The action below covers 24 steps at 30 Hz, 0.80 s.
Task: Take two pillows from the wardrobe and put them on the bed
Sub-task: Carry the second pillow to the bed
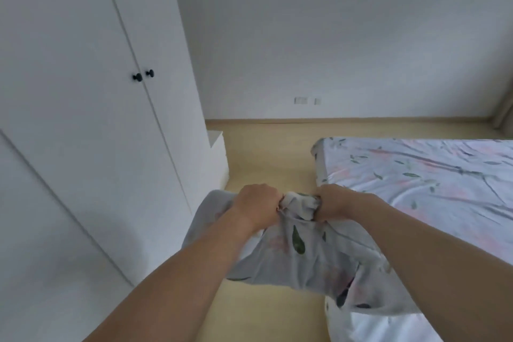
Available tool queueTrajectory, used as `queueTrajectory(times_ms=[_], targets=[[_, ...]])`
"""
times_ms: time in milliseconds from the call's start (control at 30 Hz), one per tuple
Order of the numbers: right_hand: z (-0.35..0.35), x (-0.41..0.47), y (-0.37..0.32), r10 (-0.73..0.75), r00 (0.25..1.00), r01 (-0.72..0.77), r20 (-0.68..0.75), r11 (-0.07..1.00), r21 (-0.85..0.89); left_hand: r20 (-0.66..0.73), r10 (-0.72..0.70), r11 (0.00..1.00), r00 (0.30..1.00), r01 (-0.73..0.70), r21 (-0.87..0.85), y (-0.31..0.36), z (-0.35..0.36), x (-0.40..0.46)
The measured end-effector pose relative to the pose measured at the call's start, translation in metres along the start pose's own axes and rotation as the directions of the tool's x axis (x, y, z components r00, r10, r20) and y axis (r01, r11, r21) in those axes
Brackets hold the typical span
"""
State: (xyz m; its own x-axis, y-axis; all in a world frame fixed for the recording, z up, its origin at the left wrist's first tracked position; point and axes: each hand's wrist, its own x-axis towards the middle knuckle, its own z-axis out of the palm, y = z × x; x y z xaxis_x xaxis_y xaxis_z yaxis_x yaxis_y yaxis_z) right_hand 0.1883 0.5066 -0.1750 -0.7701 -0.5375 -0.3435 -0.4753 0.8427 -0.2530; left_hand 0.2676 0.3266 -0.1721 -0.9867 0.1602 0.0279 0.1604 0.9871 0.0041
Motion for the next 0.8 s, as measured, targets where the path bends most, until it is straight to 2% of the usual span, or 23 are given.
queueTrajectory(times_ms=[100, 167, 233, 400, 533, 700, 800], targets=[[-0.008, -0.015, 0.066, 0.094, 0.979, -0.068, -0.180, 0.987, 0.145, -0.035, 0.091, 0.995, 0.995, -0.092, -0.032, 0.023, -0.005, 0.069], [-0.005, -0.022, 0.102, 0.151, 0.935, -0.115, -0.319, 0.985, 0.129, -0.062, 0.133, 0.990, 0.989, -0.136, -0.039, 0.033, -0.007, 0.111], [0.003, -0.022, 0.127, 0.212, 0.891, -0.197, -0.400, 0.977, 0.079, -0.082, 0.165, 0.985, 0.983, -0.169, -0.039, 0.039, -0.007, 0.152], [0.011, 0.015, 0.167, 0.406, 0.776, -0.459, -0.483, 0.888, 0.009, -0.094, 0.298, 0.949, 0.950, -0.305, -0.075, 0.044, -0.001, 0.240], [-0.025, 0.070, 0.178, 0.459, 0.673, -0.557, -0.580, 0.830, 0.010, -0.124, 0.364, 0.919, 0.923, -0.378, -0.110, 0.018, -0.004, 0.303], [-0.087, 0.155, 0.187, 0.531, 0.626, -0.606, -0.571, 0.792, 0.071, -0.151, 0.416, 0.886, 0.897, -0.437, -0.156, -0.038, -0.021, 0.394], [-0.116, 0.202, 0.201, 0.548, 0.625, -0.628, -0.556, 0.776, 0.058, -0.149, 0.481, 0.853, 0.864, -0.500, -0.147, -0.060, -0.024, 0.449]])
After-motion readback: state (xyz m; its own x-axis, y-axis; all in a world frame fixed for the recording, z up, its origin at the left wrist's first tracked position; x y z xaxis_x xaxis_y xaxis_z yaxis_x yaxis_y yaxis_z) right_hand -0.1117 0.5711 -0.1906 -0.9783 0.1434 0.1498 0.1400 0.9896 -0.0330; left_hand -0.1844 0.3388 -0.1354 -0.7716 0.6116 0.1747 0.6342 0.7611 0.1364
